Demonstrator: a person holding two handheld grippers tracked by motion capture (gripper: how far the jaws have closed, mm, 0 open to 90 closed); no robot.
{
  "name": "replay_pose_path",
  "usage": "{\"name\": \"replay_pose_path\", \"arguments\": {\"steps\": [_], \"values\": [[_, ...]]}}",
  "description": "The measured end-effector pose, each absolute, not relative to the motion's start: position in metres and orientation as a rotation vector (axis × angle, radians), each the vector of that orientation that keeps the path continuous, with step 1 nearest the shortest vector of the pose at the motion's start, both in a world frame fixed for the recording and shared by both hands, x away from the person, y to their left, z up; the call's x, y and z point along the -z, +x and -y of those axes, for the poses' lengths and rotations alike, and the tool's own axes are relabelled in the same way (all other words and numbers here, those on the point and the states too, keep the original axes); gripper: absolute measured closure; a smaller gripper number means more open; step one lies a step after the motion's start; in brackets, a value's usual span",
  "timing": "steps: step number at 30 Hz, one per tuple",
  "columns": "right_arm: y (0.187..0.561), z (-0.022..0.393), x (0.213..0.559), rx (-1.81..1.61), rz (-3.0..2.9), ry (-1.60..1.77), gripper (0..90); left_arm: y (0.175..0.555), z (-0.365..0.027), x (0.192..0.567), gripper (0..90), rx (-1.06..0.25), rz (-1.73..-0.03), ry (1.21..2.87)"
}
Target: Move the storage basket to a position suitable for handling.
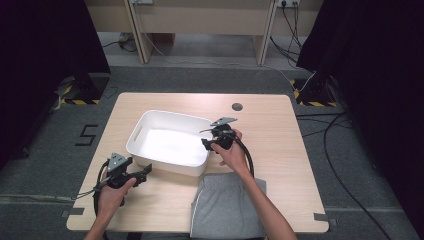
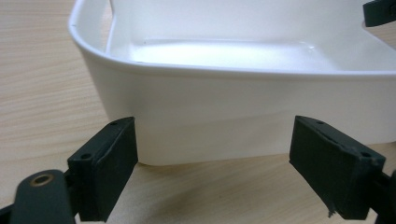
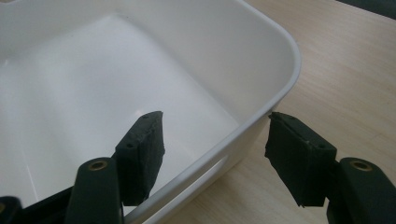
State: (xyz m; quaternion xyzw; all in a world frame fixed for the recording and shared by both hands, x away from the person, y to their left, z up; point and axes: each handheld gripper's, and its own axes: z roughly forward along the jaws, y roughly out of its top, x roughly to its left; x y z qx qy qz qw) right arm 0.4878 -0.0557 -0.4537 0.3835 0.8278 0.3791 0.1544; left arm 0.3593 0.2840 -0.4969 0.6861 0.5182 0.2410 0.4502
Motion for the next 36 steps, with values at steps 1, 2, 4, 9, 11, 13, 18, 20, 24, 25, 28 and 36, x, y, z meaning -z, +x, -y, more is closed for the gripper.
{"name": "replay_pose_path", "arguments": {"steps": [1, 2, 4, 9, 11, 13, 18, 20, 24, 25, 28, 36], "values": [[0.49, 0.058, 0.453, -1.076, -2.38, 1.09, 38.5, 0.361, -0.284, 0.497, 14.9, -0.601, -1.283, 1.694], [0.491, 0.059, 0.453, -1.074, -2.378, 1.092, 39.7, 0.362, -0.285, 0.498, 15.2, -0.6, -1.287, 1.694], [0.496, 0.064, 0.452, -1.068, -2.377, 1.074, 42.2, 0.365, -0.286, 0.499, 14.4, -0.589, -1.292, 1.7], [0.504, 0.075, 0.453, -1.093, -2.372, 1.084, 44.5, 0.37, -0.28, 0.498, 15.2, -0.568, -1.256, 1.717], [0.506, 0.079, 0.453, -1.089, -2.369, 1.071, 45.2, 0.372, -0.274, 0.497, 15.5, -0.56, -1.238, 1.732], [0.507, 0.084, 0.452, -1.071, -2.364, 1.043, 45.5, 0.374, -0.269, 0.496, 15.0, -0.561, -1.226, 1.745], [0.511, 0.099, 0.451, -1.061, -2.347, 1.054, 48.2, 0.379, -0.256, 0.492, 15.6, -0.552, -1.197, 1.754], [0.514, 0.105, 0.452, -1.072, -2.338, 1.068, 49.4, 0.381, -0.25, 0.49, 15.8, -0.543, -1.184, 1.756], [0.516, 0.118, 0.452, -1.067, -2.321, 1.061, 51.3, 0.382, -0.239, 0.488, 17.2, -0.538, -1.158, 1.762], [0.516, 0.122, 0.452, -1.066, -2.319, 1.059, 51.9, 0.382, -0.237, 0.487, 17.9, -0.536, -1.155, 1.764], [0.516, 0.13, 0.452, -1.053, -2.309, 1.055, 53.3, 0.38, -0.228, 0.488, 18.7, -0.535, -1.132, 1.788], [0.515, 0.145, 0.452, -1.044, -2.304, 1.018, 54.6, 0.379, -0.216, 0.485, 19.5, -0.534, -1.101, 1.804]]}}
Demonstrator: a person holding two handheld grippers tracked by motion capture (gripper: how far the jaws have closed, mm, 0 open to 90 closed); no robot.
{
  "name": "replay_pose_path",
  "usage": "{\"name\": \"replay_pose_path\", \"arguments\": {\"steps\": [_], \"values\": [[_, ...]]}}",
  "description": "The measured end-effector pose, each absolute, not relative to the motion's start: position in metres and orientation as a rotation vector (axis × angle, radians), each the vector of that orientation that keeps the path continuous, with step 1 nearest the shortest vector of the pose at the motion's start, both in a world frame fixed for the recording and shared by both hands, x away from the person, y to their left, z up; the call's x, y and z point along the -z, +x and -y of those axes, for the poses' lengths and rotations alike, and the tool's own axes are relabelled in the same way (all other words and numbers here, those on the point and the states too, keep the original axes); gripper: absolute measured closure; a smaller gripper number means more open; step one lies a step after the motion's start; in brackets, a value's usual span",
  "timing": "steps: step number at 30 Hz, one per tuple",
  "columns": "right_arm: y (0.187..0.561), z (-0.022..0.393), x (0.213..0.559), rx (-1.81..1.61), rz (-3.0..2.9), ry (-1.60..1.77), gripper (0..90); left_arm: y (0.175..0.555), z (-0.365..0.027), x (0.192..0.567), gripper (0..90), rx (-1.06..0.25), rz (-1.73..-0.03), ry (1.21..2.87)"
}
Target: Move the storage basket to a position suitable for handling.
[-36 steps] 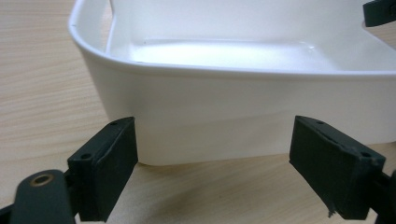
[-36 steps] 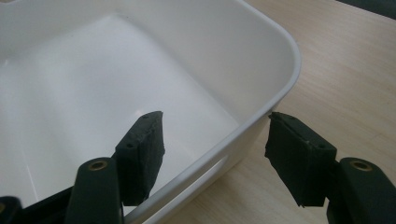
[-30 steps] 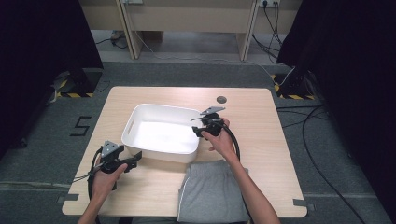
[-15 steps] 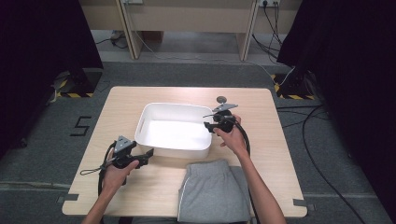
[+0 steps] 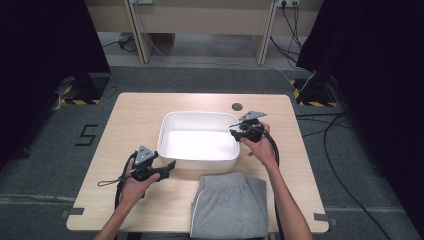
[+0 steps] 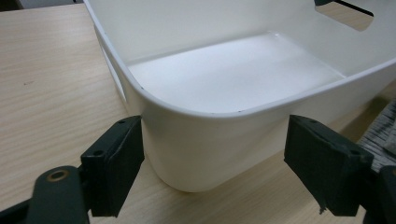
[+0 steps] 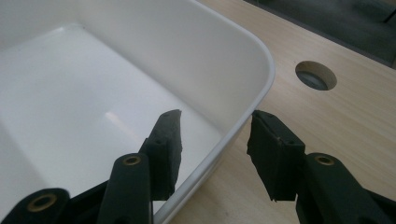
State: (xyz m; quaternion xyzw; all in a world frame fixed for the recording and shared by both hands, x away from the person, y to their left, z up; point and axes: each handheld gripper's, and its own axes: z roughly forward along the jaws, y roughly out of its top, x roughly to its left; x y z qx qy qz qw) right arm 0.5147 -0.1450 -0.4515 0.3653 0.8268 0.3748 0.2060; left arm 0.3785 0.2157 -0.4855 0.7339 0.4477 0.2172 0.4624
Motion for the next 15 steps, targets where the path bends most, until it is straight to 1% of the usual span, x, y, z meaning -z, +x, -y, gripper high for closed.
{"name": "replay_pose_path", "arguments": {"steps": [11, 15], "values": [[0.512, 0.163, 0.453, -1.068, -2.293, 1.033, 56.9, 0.376, -0.203, 0.485, 21.3, -0.512, -1.063, 1.821], [0.509, 0.165, 0.452, -1.062, -2.299, 1.01, 56.2, 0.376, -0.202, 0.484, 21.1, -0.504, -1.057, 1.822]]}}
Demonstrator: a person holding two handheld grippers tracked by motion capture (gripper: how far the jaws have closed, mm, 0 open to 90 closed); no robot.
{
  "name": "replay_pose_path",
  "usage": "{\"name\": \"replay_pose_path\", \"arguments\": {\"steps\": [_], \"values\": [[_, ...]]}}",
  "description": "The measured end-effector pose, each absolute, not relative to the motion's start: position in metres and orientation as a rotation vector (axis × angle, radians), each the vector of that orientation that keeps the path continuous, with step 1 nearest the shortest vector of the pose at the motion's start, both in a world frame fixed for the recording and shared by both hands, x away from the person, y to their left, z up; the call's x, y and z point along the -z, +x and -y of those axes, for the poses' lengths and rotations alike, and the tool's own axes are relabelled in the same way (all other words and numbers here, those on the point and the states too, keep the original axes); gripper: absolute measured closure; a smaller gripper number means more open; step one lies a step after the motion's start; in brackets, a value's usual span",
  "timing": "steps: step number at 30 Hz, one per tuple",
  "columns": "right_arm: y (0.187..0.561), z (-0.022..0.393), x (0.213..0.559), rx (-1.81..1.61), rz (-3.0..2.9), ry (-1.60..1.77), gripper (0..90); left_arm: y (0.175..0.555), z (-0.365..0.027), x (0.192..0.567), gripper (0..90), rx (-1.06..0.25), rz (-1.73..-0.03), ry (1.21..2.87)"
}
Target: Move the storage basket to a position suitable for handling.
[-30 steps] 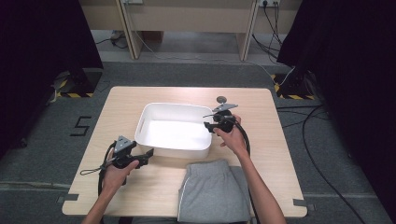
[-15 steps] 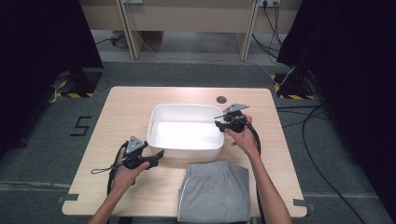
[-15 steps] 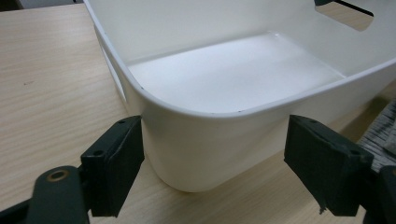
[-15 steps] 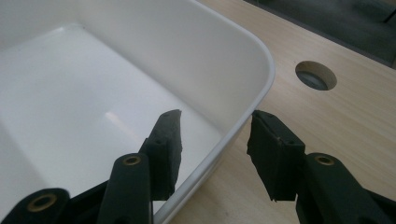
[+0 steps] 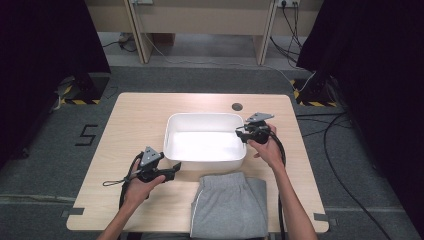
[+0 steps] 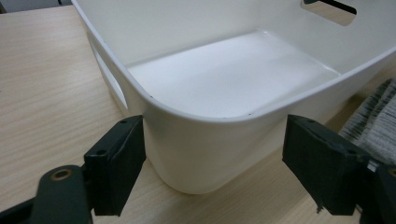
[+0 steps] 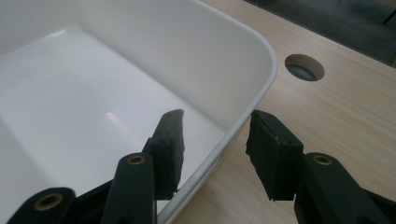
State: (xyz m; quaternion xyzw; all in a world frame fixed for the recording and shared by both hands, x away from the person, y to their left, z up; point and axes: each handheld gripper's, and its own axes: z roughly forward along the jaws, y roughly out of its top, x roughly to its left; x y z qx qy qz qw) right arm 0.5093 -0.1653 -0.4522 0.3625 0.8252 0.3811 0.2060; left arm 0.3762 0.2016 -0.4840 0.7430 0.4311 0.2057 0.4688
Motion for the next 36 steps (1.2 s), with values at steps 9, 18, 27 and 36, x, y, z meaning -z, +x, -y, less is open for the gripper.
{"name": "replay_pose_path", "arguments": {"steps": [9, 18, 27, 36], "values": [[0.504, 0.179, 0.452, -1.072, -2.297, 1.019, 56.2, 0.378, -0.192, 0.483, 22.6, -0.48, -1.036, 1.829], [0.494, 0.189, 0.452, -1.038, -2.276, 1.008, 55.1, 0.378, -0.184, 0.484, 24.3, -0.482, -1.021, 1.834], [0.495, 0.193, 0.452, -1.052, -2.28, 0.997, 55.1, 0.378, -0.183, 0.485, 24.3, -0.47, -1.013, 1.839], [0.49, 0.197, 0.447, -1.1, -2.216, 1.077, 40.5, 0.376, -0.185, 0.485, 22.1, -0.475, -1.019, 1.828]]}}
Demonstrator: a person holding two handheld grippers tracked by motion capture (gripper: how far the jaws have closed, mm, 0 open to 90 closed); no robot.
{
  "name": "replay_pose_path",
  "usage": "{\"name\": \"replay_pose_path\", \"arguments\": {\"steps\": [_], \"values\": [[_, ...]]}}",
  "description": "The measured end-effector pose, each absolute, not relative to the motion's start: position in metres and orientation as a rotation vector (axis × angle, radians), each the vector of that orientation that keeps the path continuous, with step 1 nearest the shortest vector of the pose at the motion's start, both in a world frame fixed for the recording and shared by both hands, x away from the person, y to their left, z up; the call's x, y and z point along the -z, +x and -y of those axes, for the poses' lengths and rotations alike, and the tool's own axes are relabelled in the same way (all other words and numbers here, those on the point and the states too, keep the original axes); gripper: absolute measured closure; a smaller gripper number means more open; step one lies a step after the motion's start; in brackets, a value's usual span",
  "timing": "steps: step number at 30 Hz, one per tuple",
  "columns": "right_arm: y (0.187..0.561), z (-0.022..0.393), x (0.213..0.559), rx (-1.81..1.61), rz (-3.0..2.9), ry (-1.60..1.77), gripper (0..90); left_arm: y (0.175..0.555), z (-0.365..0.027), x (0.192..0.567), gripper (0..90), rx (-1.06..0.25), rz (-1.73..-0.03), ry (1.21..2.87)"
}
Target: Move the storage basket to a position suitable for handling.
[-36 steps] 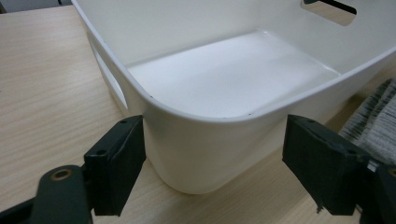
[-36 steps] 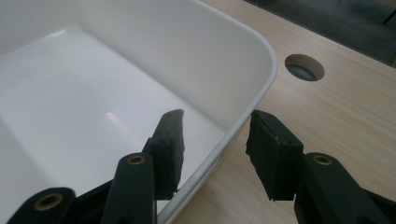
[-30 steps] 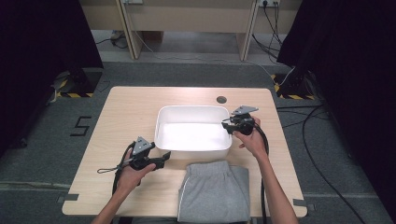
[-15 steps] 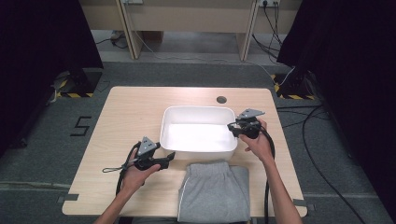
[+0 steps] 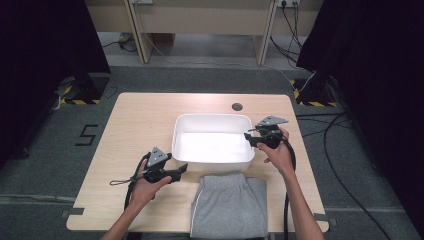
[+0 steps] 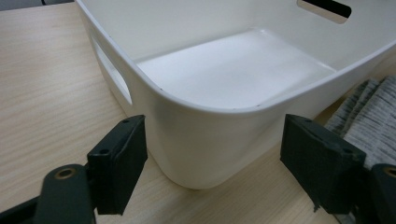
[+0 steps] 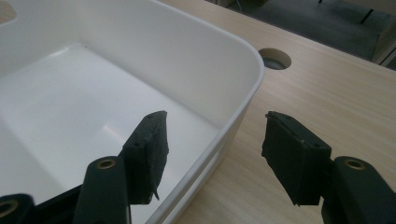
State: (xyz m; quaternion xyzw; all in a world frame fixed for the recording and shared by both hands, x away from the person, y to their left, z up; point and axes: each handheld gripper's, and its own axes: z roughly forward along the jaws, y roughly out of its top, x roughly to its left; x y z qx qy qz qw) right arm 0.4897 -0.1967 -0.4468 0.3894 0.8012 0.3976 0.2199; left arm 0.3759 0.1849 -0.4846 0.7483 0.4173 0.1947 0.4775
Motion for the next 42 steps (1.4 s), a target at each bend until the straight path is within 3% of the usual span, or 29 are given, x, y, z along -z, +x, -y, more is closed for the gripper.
{"name": "replay_pose_path", "arguments": {"steps": [19, 42], "values": [[0.439, 0.205, 0.422, -1.152, -2.16, 1.044, 35.5, 0.357, -0.208, 0.485, 16.1, -0.424, -1.054, 1.813], [0.387, 0.206, 0.43, -1.151, -2.164, 1.028, 33.1, 0.326, -0.215, 0.494, 16.3, -0.381, -1.049, 1.824]]}}
